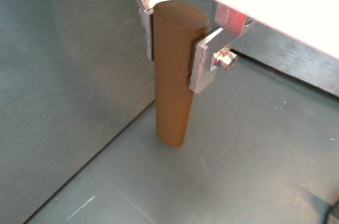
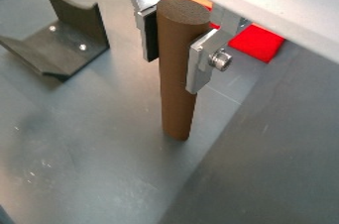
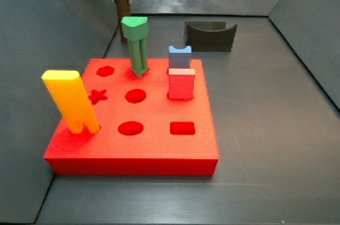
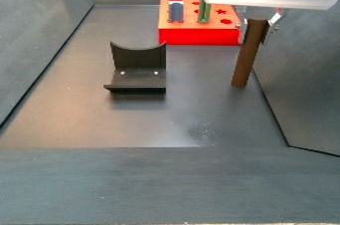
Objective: Pick up the oval object. Move up. Move to above the board. Insert the oval object.
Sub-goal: Move up, then move to above the board.
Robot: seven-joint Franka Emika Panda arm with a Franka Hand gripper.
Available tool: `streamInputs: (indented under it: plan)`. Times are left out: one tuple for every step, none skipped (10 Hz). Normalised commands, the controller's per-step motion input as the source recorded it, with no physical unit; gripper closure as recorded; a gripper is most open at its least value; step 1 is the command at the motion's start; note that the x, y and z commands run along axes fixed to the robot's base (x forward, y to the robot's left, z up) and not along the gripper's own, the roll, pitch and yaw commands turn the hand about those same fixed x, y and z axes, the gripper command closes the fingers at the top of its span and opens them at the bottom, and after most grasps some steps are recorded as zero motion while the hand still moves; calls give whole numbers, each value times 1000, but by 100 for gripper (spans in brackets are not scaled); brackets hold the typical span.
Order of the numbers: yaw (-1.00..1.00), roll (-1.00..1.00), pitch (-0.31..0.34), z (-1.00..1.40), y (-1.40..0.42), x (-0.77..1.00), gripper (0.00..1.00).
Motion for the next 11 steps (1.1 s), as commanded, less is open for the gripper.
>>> streamInputs:
  plan:
    - [21, -1, 28, 799, 36, -30, 100]
    - [18, 4, 48, 739, 37, -42, 100]
    - [0, 25, 53, 586, 29, -30, 100]
    - [-8, 43, 58, 448, 29, -20, 100]
    - [-12, 62, 70, 251, 29, -9, 100]
    - [-265, -120, 158, 1000, 73, 180, 100]
    - [-252, -117, 165, 1000, 75, 192, 100]
    - [-181, -113, 157, 1000, 71, 177, 100]
    - [-132, -110, 123, 1000, 64, 162, 100]
    - [-107, -108, 104, 1000, 61, 152, 100]
    - [-77, -102, 81, 1000, 55, 136, 100]
